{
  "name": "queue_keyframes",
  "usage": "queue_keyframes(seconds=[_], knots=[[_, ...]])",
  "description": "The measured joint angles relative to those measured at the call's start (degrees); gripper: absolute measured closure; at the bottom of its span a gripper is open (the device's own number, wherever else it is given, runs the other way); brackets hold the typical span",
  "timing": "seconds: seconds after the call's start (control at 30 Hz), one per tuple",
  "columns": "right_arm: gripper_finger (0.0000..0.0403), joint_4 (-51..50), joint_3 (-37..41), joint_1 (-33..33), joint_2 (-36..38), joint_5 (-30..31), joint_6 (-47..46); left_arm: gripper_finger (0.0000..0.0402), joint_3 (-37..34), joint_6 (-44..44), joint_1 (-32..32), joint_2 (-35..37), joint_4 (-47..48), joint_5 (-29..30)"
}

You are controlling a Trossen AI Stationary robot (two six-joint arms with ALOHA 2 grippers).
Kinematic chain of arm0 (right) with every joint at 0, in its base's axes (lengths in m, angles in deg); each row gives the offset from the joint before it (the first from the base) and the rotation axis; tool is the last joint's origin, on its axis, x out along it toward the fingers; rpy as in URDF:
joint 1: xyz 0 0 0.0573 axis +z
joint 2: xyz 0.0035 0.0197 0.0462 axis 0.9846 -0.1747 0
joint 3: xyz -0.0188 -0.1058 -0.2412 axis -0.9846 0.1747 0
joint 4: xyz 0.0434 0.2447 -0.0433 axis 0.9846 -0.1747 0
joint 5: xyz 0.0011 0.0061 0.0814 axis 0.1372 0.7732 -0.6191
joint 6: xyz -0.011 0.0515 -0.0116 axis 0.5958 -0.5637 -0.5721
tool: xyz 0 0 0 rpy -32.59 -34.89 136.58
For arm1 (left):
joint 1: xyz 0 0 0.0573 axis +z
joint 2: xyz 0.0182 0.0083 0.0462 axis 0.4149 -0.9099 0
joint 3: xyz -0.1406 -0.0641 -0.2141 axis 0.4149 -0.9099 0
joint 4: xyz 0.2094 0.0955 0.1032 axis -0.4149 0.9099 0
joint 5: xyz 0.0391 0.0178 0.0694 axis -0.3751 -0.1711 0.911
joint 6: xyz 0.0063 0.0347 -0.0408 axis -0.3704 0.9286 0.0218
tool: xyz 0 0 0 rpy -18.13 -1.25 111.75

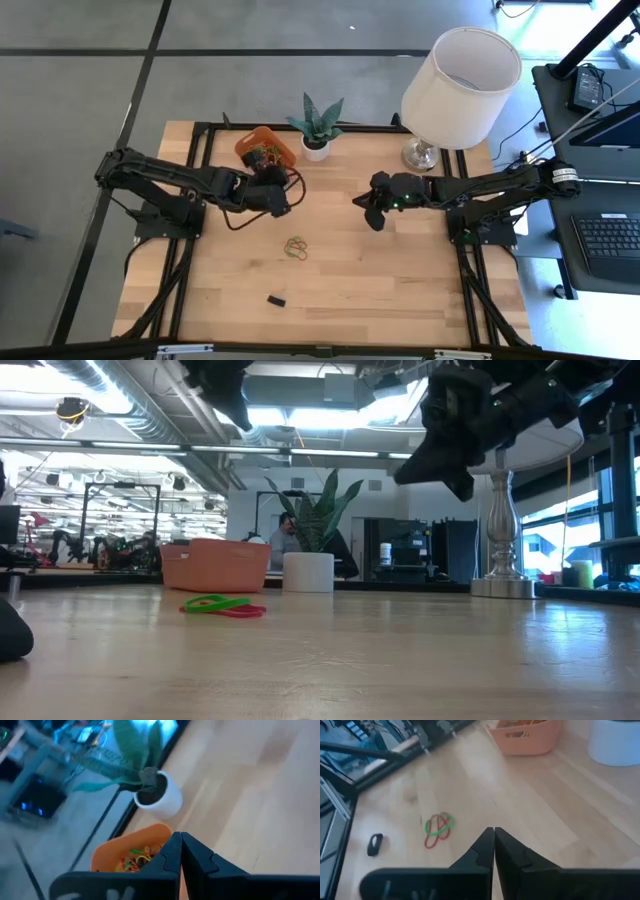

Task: Pick and place rubber bands into bin
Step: Put the black rubber band into the orange bin

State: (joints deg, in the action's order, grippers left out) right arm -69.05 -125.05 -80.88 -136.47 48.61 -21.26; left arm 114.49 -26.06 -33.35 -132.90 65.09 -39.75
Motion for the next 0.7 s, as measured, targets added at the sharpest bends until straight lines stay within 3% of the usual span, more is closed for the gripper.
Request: queue_keyframes(seconds=[0.17,0.3,0.7], knots=[[0.0386,1.1,0.0,0.0,0.0,0.0,-1.7,0.0399,0.0,11.4,0.0,0.0,-0.8,-10.2],[0.0386,1.2,0.0,0.0,0.0,0.1,-1.6,0.0398,0.0,11.3,0.0,0.0,-5.9,-10.3],[0.0386,1.2,0.0,0.0,0.0,0.1,-1.4,0.0397,0.0,26.7,1.7,0.0,-32.8,-17.1]])
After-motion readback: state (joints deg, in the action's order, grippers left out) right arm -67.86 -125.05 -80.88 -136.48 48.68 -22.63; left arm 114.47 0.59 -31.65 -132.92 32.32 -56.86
